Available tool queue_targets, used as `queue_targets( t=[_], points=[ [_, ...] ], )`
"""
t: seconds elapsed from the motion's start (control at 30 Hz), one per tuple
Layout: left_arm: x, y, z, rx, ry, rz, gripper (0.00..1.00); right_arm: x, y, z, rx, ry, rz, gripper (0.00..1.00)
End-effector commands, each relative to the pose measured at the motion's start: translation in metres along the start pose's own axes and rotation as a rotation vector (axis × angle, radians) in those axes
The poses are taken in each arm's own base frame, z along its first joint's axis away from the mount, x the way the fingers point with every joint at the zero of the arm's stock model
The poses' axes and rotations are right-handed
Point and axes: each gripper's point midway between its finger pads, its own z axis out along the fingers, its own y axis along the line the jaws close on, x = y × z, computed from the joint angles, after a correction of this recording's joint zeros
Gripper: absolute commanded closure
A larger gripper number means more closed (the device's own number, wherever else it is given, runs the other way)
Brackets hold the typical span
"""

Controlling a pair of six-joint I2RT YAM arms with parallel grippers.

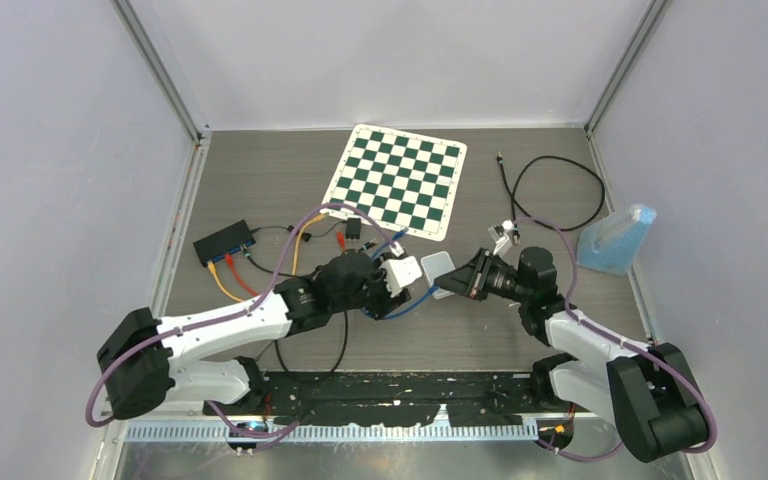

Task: Insert the plug into the switch port
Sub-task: Insert the connector into the switch port.

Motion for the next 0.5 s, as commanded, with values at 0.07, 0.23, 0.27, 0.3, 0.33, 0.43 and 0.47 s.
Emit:
queue_targets(
  t=[0.07, 0.23, 0.27, 0.3, 0.33, 0.43, 0.47],
  points=[
    [-0.068, 0.017, 0.023, -0.028, -0.128, 0.007, 0.48, -0.019, 0.016, 0.002, -0.043, -0.203, 0.088, 0.94],
    [-0.081, 0.006, 0.042, 0.021, -0.166, -0.008, 0.5, -0.022, 0.008, -0.002, -0.015, -0.271, 0.158, 0.92],
    [-0.082, 0.004, 0.044, 0.026, -0.175, -0.013, 0.5, -0.022, 0.008, -0.003, -0.013, -0.278, 0.159, 0.92],
    [-0.083, 0.002, 0.046, 0.032, -0.181, -0.021, 0.5, -0.023, 0.007, -0.003, -0.008, -0.287, 0.16, 0.92],
    [-0.082, 0.001, 0.05, 0.037, -0.178, -0.031, 0.51, -0.024, 0.006, -0.004, -0.004, -0.292, 0.159, 0.92],
    [-0.08, -0.002, 0.055, 0.041, -0.166, -0.034, 0.52, -0.024, 0.008, -0.005, -0.006, -0.298, 0.155, 0.92],
    [-0.079, -0.001, 0.056, 0.034, -0.162, -0.034, 0.53, -0.024, 0.007, -0.005, -0.003, -0.299, 0.157, 0.92]
  ],
)
